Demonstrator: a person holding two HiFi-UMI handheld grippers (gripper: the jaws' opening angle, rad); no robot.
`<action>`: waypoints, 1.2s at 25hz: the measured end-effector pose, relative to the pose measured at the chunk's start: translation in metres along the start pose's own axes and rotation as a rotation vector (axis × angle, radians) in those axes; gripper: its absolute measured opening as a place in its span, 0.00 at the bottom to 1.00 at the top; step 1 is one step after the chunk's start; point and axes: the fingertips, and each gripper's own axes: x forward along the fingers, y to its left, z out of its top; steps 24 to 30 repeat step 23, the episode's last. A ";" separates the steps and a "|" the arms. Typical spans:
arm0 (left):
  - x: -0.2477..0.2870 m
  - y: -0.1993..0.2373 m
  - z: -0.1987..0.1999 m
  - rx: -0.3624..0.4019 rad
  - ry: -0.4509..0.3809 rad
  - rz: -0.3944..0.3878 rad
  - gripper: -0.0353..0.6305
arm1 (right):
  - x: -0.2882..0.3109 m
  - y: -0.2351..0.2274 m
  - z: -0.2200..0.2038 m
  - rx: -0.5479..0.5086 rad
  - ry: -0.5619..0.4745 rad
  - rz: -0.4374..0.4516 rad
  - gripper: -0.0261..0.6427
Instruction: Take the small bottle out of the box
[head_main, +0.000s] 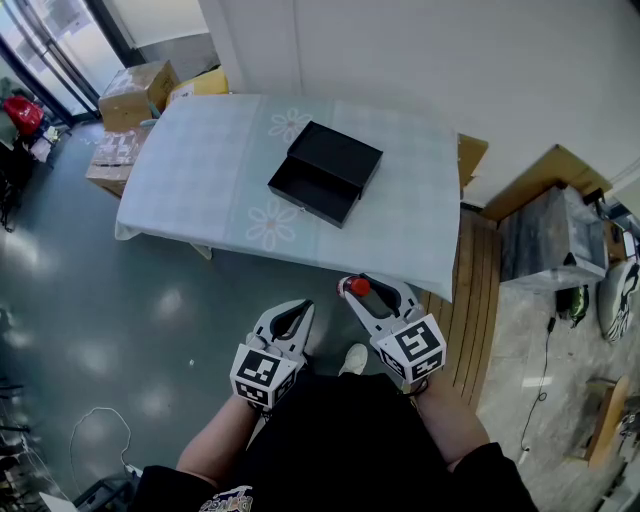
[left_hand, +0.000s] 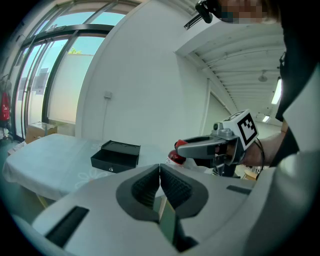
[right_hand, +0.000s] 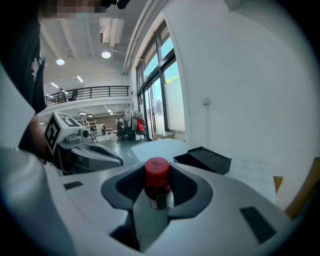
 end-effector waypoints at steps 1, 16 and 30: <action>0.000 0.000 0.000 0.000 0.000 -0.001 0.10 | 0.000 0.000 0.000 0.001 0.001 0.000 0.28; -0.001 0.012 0.004 0.006 0.007 -0.009 0.10 | 0.012 0.002 0.005 0.007 -0.001 -0.001 0.28; -0.001 0.022 0.005 0.006 0.009 -0.014 0.10 | 0.021 0.003 0.007 0.009 0.004 -0.004 0.28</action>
